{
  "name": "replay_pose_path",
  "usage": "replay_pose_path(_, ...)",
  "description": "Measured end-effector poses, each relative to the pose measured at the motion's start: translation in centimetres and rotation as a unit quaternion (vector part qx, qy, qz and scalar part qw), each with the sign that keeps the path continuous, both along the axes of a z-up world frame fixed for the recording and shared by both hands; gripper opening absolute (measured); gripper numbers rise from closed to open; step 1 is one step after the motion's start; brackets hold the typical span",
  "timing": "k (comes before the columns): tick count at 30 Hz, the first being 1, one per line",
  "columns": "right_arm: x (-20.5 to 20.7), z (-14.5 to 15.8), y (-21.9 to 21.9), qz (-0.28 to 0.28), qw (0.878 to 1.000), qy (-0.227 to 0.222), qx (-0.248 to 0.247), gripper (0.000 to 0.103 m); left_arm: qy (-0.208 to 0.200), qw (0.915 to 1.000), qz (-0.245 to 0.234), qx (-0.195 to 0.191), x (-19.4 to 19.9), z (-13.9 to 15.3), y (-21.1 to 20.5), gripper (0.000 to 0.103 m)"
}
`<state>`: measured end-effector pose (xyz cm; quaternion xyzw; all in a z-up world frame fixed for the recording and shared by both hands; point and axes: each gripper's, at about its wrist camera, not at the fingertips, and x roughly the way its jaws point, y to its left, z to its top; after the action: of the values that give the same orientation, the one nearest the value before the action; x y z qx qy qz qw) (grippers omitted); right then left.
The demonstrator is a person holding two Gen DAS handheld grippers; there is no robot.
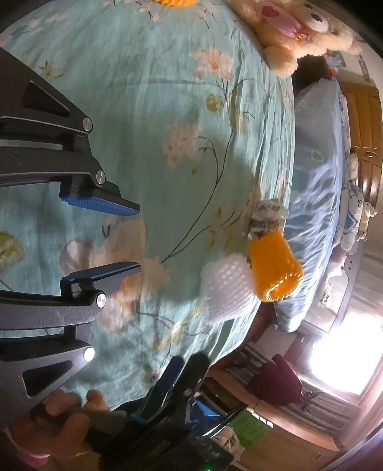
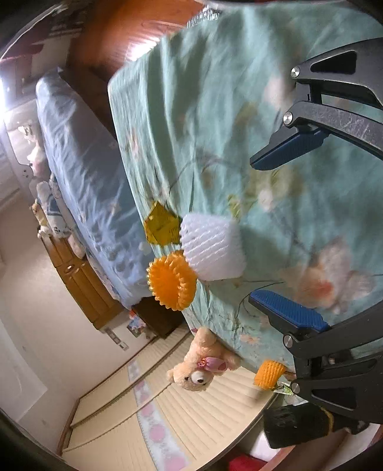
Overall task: Collect trash
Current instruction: 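Grasp the white foam net with the right tool while the left tool grasps the orange foam net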
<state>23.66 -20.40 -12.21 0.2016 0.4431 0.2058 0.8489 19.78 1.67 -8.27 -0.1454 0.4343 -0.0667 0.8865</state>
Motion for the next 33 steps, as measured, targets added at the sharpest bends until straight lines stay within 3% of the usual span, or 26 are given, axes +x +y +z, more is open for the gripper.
replay_pose_path(5, 2.5, -1.1, 1.2, 0.0, 1.0, 0.012, 0.023, 0.084, 0.006, 1.0, 0.006, -0.002, 0.6, -0.3, 0.8, 0.033)
replay_pose_path(7, 3.4, -1.6, 1.4, -0.003, 0.999, 0.017, 0.038, 0.077, 0.007, 0.9999, 0.006, -0.003, 0.7, -0.4, 0.9, 0.034)
replay_pose_path(8, 4.0, -1.9, 1.7, -0.002, 0.999, 0.024, 0.039, 0.062, 0.008, 0.9999, 0.006, -0.005, 0.8, -0.4, 0.9, 0.034)
replay_pose_path(9, 4.2, -2.1, 1.9, 0.001, 0.999, 0.031, 0.039, 0.039, 0.008, 0.9999, 0.005, -0.006, 0.9, -0.4, 0.9, 0.034)
replay_pose_path(11, 4.5, -2.4, 2.5, 0.011, 0.998, 0.042, 0.046, 0.023, 0.007, 1.0, 0.002, -0.004, 1.0, -0.3, 0.8, 0.035)
replay_pose_path(18, 0.0, -0.4, 0.4, 0.018, 0.999, 0.018, 0.021, 0.021, -0.01, 0.9999, -0.006, -0.009, 1.4, 0.5, 0.6, 0.046)
replay_pose_path(23, -3.5, 0.0, -3.1, -0.016, 1.0, 0.015, -0.011, 0.021, -0.021, 0.9996, -0.014, -0.016, 2.5, 1.0, -0.3, 0.049)
replay_pose_path(27, -5.3, -0.6, -5.6, -0.053, 0.998, 0.026, 0.005, 0.021, -0.039, 0.999, -0.022, 0.002, 4.3, 1.2, -1.9, 0.056)
replay_pose_path(33, -5.6, -0.9, -6.2, -0.068, 0.997, 0.023, 0.016, 0.022, -0.035, 0.9991, -0.002, 0.026, 8.3, -0.1, -3.4, 0.055)
